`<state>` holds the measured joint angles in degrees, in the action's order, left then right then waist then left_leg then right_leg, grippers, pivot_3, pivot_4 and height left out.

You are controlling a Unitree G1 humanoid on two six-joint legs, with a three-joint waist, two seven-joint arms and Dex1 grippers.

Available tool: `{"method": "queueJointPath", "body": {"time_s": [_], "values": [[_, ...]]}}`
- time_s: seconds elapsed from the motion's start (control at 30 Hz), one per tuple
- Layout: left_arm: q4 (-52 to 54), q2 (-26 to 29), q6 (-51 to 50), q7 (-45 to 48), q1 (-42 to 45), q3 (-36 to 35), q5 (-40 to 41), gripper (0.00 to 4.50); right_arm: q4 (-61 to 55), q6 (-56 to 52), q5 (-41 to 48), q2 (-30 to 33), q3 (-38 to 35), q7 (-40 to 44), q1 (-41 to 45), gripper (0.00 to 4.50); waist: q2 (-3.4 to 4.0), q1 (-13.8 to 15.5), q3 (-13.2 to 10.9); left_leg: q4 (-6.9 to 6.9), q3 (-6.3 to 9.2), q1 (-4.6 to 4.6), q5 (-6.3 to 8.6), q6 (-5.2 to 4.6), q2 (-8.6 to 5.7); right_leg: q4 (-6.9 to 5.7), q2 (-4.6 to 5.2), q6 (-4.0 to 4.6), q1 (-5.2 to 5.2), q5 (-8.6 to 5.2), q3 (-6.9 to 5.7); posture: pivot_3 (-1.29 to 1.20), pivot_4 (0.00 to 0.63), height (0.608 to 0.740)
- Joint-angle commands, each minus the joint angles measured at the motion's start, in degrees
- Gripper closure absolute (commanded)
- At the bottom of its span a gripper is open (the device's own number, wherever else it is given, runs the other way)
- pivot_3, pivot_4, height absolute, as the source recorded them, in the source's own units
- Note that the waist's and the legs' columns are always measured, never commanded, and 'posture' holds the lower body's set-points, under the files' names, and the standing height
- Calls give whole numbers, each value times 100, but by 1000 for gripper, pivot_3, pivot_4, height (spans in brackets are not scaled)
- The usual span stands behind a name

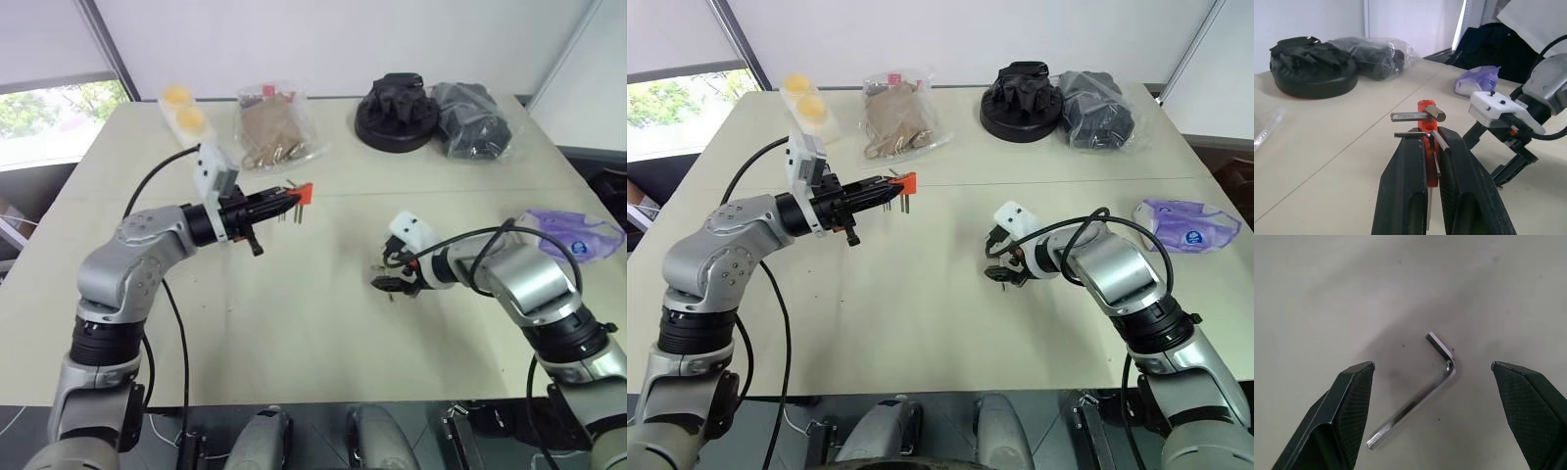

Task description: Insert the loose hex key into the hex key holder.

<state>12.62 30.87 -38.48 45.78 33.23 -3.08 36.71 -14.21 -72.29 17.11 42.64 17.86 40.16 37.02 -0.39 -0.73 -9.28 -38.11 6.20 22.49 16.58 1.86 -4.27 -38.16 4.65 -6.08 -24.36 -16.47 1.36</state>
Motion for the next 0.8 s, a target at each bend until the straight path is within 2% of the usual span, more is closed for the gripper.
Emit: {"method": "queueJointPath", "body": {"time_s": [0.03, 0.23, 0.27, 0.33, 0.5, 0.7, 0.77, 0.8], "values": [[199, 17, 50, -35, 62, -57, 14, 4500, -44, -164, 49, -7, -47, -29, 88, 539, 0, 1, 0, 0, 0, 0, 0, 0, 0, 0, 0, 0, 0, 0, 0, 0, 150, 740], [168, 10, 77, -56, 77, -46, -9, 4500, 85, -273, 73, -35, -24, -35, 153, 539, 0, 1, 0, 0, 0, 0, 0, 0, 0, 0, 0, 0, 0, 0, -1, 0, 150, 740], [174, 7, 76, -65, 81, -43, -12, 4500, 101, -257, 68, -45, -14, -48, 152, 1046, 0, 1, 0, 0, 0, 0, 0, 0, 0, 0, 0, 0, 0, 0, -1, 0, 150, 740], [182, 4, 78, -81, 84, -39, -19, 4500, 115, -250, 67, -65, 0, -69, 154, 1790, 0, -1, 0, 0, 0, 0, 0, 0, 0, 0, 0, 0, 0, 0, -1, 0, 150, 740], [194, 16, 74, -122, 70, -61, -15, 4500, 97, -172, 33, -122, 72, -121, 166, 4435, 0, -5, 0, 0, 0, 0, 0, 0, 0, 0, -1, 0, 0, 0, -1, 0, 150, 740], [204, 23, 60, -160, 57, -80, -2, 4500, -60, 379, -221, -75, 313, -157, 97, 4480, -1, -22, 1, 0, 0, -1, 0, 0, 1, 0, -2, 0, 0, 0, -1, 0, 150, 740], [178, 12, 66, -164, 77, -72, -6, 4500, -57, 891, -333, -269, 103, -363, -10, 4480, -1, -22, 1, 1, 0, 0, 0, 0, 2, 0, -3, 0, -1, 0, -1, 0, 150, 740], [159, 2, 80, -166, 85, -65, -14, 4500, -16, 1477, -451, -429, -78, -561, -93, 4480, -1, -19, 1, 1, 1, -1, 0, 0, 2, 0, -3, 0, -1, 0, -1, 0, 150, 740]]}}
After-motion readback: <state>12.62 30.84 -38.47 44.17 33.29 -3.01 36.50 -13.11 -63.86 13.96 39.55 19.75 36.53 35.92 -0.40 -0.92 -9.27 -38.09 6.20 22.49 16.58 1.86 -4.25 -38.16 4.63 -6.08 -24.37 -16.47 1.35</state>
